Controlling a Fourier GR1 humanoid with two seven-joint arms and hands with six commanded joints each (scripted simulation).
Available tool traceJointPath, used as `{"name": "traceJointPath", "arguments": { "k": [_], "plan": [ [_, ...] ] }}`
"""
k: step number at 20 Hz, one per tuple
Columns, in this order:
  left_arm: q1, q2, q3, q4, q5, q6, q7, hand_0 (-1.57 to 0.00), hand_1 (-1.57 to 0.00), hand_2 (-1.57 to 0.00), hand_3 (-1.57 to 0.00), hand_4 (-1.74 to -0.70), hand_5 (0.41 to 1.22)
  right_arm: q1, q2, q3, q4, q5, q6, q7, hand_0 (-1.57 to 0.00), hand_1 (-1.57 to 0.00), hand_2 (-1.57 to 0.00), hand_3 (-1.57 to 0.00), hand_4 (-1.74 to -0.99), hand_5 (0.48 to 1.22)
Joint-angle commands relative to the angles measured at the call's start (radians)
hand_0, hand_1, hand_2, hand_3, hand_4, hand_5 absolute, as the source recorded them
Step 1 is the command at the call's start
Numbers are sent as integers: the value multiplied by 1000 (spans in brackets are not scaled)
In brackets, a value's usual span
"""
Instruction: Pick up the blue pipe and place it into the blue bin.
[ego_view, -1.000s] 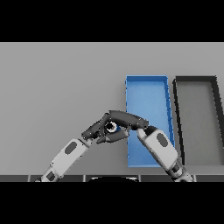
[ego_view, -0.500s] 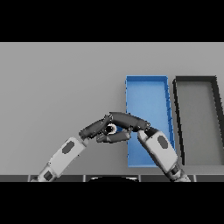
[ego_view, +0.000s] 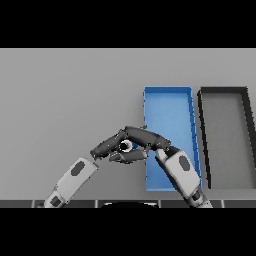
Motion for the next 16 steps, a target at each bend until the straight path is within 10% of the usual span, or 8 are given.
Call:
{"name": "traceJointPath", "arguments": {
  "k": [1,9,16],
  "plan": [
    [12,4,-1,-7,2,4,20,-21,-17,-17,-7,-873,612,-9,8,-6,0,-13,-6,20,-1571,-1571,-1571,-1570,-1491,1220],
    [22,8,-15,-16,-11,7,35,-3,-2,-2,0,-865,523,-161,25,-127,-7,-443,-156,299,-1571,-1571,-1571,-1571,-1493,1221],
    [23,9,-14,-18,-10,5,35,0,0,0,1,-868,485,-430,-101,-247,47,-513,-235,244,-1571,-1571,-1571,-1571,-1496,1221]
  ]
}}
